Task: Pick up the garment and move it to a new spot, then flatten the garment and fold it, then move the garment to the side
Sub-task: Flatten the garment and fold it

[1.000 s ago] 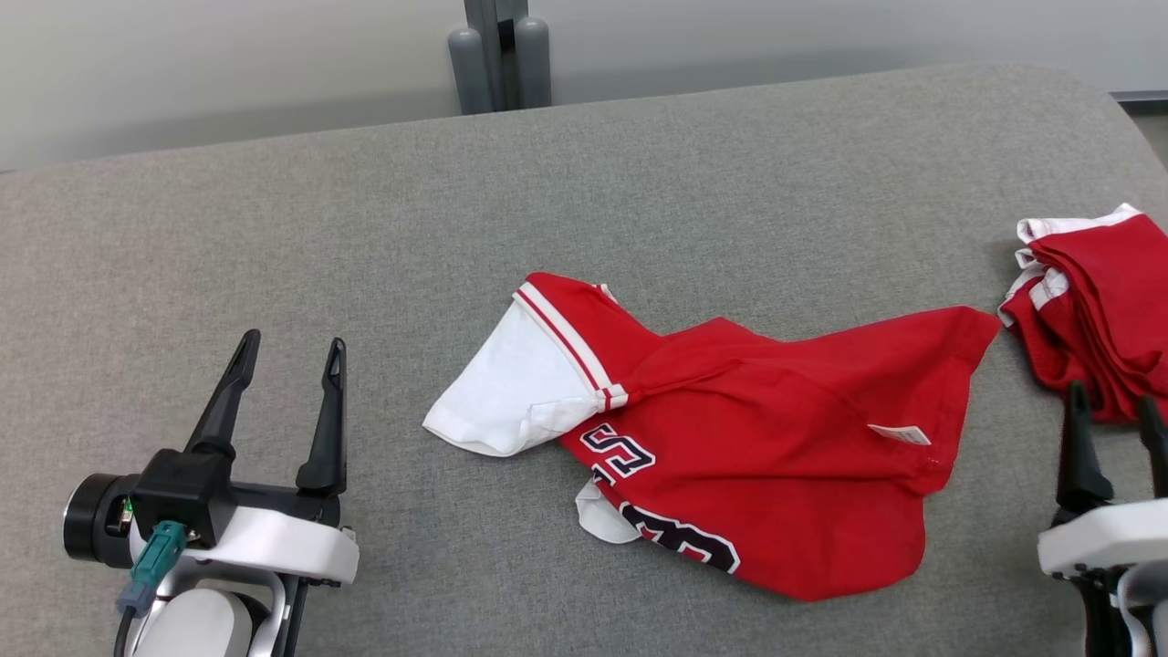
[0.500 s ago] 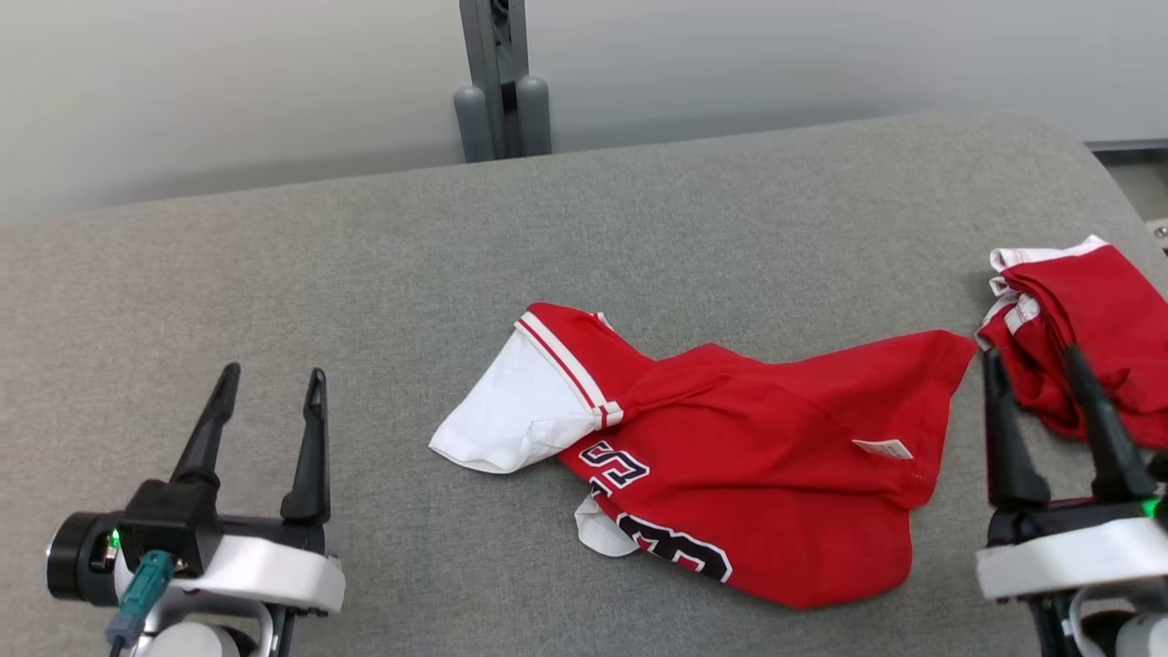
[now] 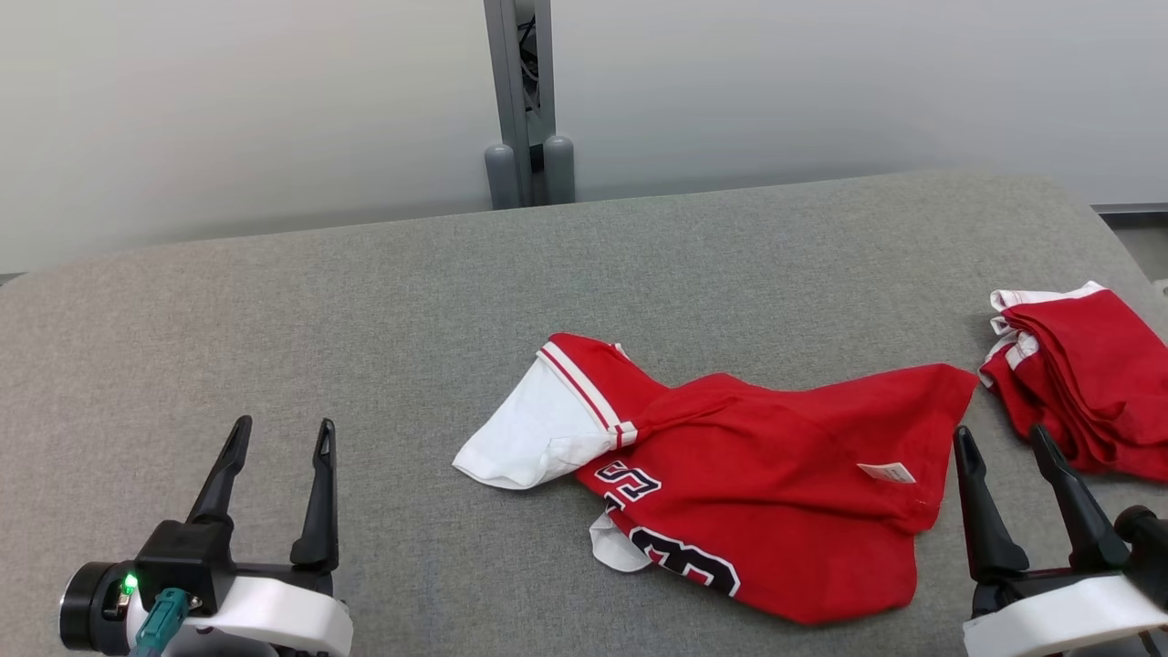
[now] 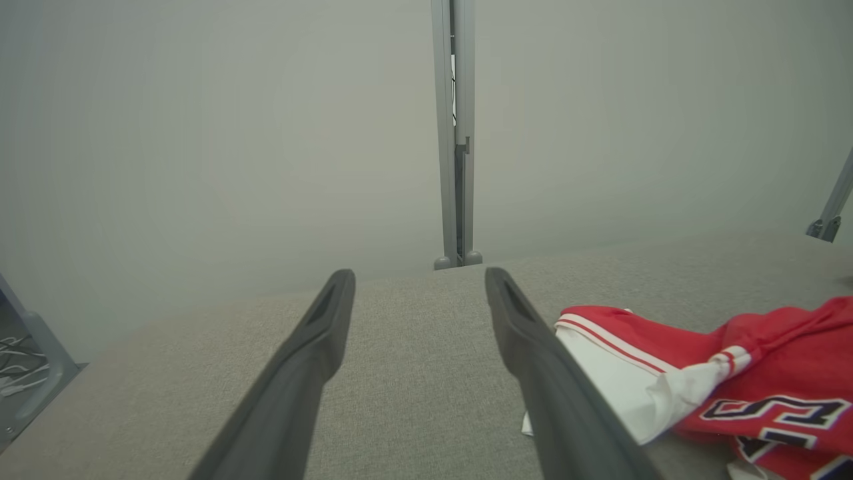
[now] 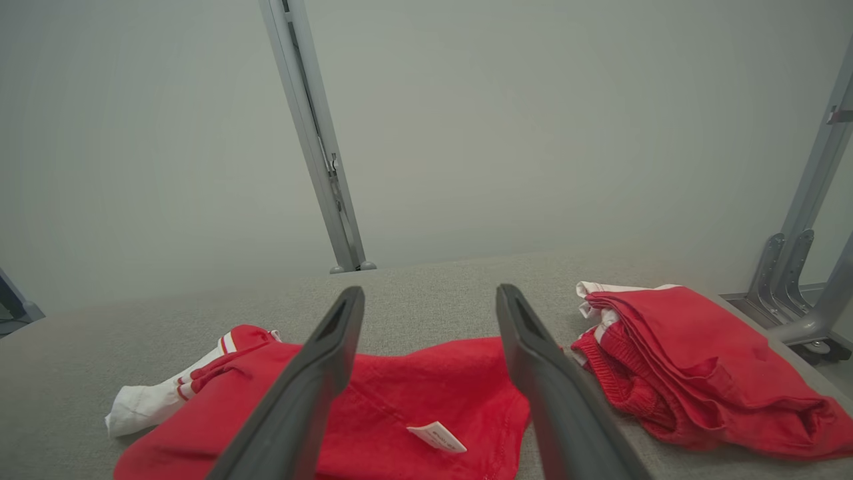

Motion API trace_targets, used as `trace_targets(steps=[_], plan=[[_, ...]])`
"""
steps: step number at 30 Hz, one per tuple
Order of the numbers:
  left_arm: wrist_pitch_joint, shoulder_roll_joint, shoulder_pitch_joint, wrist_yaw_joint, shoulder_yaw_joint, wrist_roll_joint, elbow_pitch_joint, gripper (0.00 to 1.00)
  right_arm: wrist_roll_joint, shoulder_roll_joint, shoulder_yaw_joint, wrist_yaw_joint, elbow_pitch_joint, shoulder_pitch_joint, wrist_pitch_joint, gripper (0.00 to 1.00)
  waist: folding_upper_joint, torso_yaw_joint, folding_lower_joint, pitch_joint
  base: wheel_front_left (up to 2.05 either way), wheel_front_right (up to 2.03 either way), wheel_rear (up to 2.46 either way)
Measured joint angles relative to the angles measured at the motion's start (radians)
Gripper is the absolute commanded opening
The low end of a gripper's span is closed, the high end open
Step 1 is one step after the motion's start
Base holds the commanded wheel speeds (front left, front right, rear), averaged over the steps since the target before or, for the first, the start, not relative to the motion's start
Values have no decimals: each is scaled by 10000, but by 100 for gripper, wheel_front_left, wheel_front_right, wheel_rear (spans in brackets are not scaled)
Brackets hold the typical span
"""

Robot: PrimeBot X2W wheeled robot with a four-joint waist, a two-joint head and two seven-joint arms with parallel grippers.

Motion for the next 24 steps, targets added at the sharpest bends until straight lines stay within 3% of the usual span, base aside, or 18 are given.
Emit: trace_targets(steps=[24], plan=[[245, 69, -434, -52, -399, 29, -150, 100, 63, 0, -98, 0, 123, -4, -25, 100, 0, 262, 0, 176, 0, 0, 0]])
